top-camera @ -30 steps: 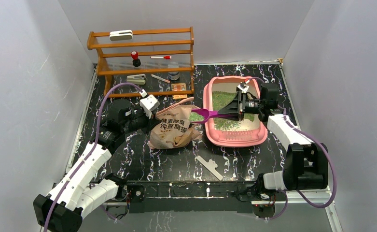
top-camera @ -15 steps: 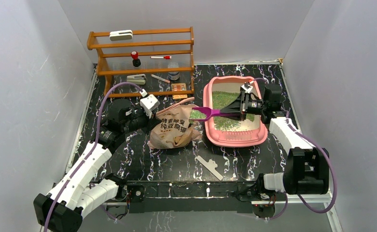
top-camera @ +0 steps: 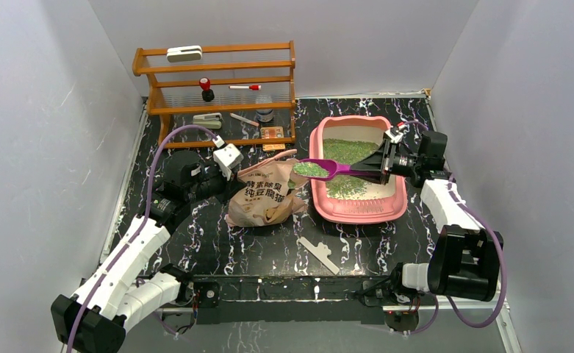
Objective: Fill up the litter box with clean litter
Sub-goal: 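Scoop the cat litter from the cat litter bag.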
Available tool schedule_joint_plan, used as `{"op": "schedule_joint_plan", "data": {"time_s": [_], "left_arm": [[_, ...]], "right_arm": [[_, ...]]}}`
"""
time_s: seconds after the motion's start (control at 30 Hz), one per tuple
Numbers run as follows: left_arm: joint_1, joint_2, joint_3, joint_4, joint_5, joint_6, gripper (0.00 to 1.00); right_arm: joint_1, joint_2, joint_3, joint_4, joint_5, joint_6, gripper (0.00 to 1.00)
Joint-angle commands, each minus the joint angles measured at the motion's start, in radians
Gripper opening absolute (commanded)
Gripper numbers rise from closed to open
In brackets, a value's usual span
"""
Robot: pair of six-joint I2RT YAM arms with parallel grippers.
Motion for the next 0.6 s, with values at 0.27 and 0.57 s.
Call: {"op": "schedule_joint_plan", "data": {"time_s": [0.27, 0.57], "left_arm": [[-0.002, -0.009, 0.059, 0.123, 0.072, 0.003, 0.00], [-0.002, -0.008, 0.055, 0.119, 0.072, 0.012, 0.00]], "right_arm": [[-0.108, -0.050, 0.022, -0.027, -0.083, -0.050, 0.00], [-0.220, -0.085, 0.013, 0.051, 0.008, 0.026, 0.00]]}}
